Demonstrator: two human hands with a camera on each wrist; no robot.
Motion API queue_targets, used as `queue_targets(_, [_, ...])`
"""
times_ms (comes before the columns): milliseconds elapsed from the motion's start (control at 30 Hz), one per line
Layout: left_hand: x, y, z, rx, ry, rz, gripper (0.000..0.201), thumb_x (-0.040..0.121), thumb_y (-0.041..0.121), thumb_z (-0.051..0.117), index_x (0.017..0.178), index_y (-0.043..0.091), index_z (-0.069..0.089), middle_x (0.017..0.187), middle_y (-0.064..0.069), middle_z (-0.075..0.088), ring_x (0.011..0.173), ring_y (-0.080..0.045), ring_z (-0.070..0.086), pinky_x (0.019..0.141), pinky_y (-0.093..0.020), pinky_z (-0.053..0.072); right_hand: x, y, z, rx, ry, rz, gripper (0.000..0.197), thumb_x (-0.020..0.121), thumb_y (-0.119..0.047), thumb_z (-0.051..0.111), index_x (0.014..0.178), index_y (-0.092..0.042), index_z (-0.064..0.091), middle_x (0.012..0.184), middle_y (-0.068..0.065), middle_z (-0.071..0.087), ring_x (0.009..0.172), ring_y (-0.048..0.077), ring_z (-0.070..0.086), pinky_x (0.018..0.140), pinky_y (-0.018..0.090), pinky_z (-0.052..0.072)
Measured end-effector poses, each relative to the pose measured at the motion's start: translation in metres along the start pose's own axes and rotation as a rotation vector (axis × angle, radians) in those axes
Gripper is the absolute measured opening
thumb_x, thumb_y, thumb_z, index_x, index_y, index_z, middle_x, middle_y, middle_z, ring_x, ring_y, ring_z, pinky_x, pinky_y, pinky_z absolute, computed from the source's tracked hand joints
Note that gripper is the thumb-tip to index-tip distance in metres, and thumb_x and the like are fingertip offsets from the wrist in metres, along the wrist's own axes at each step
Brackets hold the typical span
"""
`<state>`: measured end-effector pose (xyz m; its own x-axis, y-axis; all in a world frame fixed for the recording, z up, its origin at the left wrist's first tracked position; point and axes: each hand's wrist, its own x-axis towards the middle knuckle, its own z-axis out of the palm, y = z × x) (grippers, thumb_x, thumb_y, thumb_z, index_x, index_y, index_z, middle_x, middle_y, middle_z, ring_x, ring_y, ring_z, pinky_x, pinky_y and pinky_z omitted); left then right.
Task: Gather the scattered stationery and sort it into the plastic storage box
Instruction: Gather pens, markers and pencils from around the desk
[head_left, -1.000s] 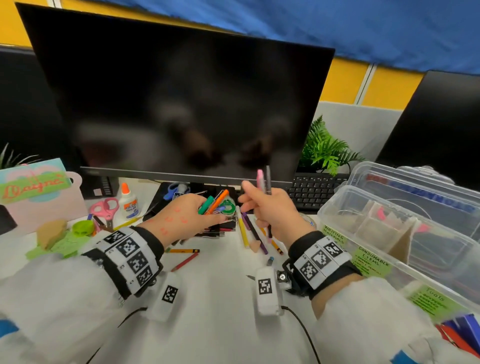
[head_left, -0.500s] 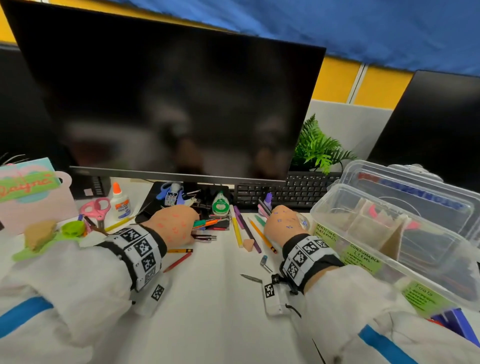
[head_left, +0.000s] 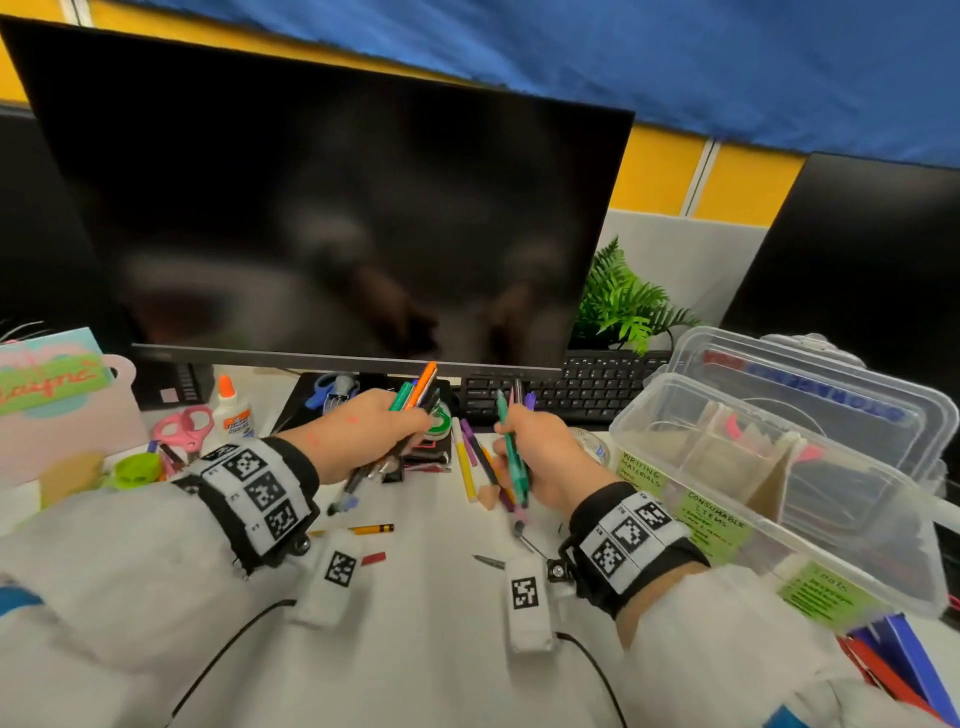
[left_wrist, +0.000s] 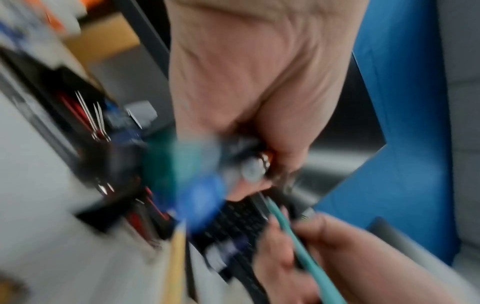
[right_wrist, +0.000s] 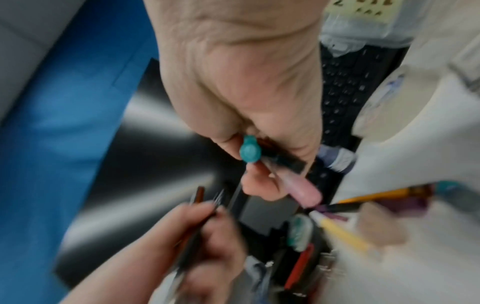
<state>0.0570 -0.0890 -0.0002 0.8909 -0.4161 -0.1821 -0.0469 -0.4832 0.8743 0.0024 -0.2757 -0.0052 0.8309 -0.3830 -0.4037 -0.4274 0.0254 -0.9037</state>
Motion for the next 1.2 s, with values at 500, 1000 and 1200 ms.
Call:
queue_targets(500, [-0.005,0.153,0.122,-0.956,-0.056,0.023,0.030,0.103,0.036,0.053,0.120,0.013,0.060,0.090,-0.008,0.068,0.080,-0.022,0.068,0.064,-0.034,0.054,-0.056,-0.055,-0.063,-0.092,0.293,-0.419,0.055,0.104,-0.048,0.030,0.141,-0.008,0.041,0.136,0.014,0.054,0.121,0.031,0.054,0.100,0.041,0.044])
queue_targets(1000, [0.052,0.173,0.162,-0.358,-0.307,0.150,0.067,0.098,0.065,0.037,0.137,0.013,0.050,0.076,-0.007,0.054,0.060,-0.018,0.052,0.057,-0.028,0.045,-0.051,-0.057,-0.151,0.022,0.016,-0.295,0.033,0.106,-0.026,0.043,0.134,-0.010,0.049,0.113,0.022,0.069,0.094,0.033,0.073,0.074,0.045,0.061])
queue_targets(1200, [0.066,0.173,0.164,-0.320,-0.432,0.184,0.082,0.089,0.074,0.039,0.154,0.027,0.023,0.058,-0.004,0.047,0.045,-0.017,0.039,0.051,-0.027,0.039,-0.048,-0.067,-0.166,-0.032,-0.110,-0.212,0.032,0.106,-0.017,0.041,0.137,-0.017,0.046,0.109,0.018,0.068,0.097,0.030,0.069,0.092,0.054,0.053])
